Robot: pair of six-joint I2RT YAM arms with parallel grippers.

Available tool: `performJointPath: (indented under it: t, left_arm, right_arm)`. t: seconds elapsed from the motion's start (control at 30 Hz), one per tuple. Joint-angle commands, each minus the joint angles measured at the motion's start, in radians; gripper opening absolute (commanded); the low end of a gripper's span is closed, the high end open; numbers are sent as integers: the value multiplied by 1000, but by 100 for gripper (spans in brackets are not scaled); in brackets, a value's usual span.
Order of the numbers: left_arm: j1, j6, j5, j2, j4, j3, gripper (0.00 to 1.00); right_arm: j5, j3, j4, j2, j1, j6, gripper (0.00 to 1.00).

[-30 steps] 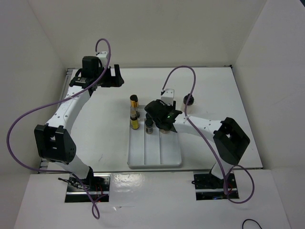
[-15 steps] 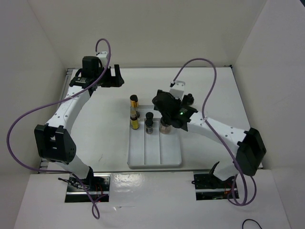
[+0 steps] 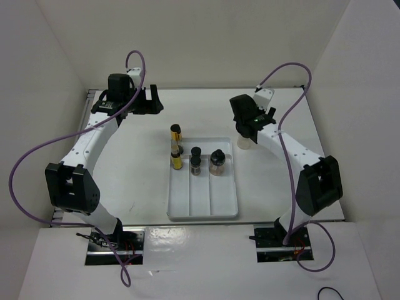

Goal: Organize the condiment bottles

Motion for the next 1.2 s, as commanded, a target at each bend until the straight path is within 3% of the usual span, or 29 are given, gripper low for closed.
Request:
performJointPath:
  t: [0.0,0.43,0.5,0.63,0.87,0.97,1.17]
  left_arm:
    - [6,-19,11,2,26,16,100]
    - [6,-19,-8,22,26,25,100]
    - [6,-19,-8,31,17,34,100]
    - [6,-10,-8,42,17,34,100]
    - [6,-10,-8,60,17,43,100]
    - [6,-10,-8,60,8,53,100]
    - [15,-10,-17,60,8,53,100]
  right_arm:
    - [6,32,19,43,4,-24,88]
    - [6,-6,122,141,-16,-35,84]
    - [38,-6,122,150,-16,-35,78]
    - [75,-43,177,160,-16,-26,74]
    - [113,-63,249,219,-16,-35,74]
    - [122,-63,249,241,-16,-35,69]
    - [144,-63,277,259,-16,-15,47]
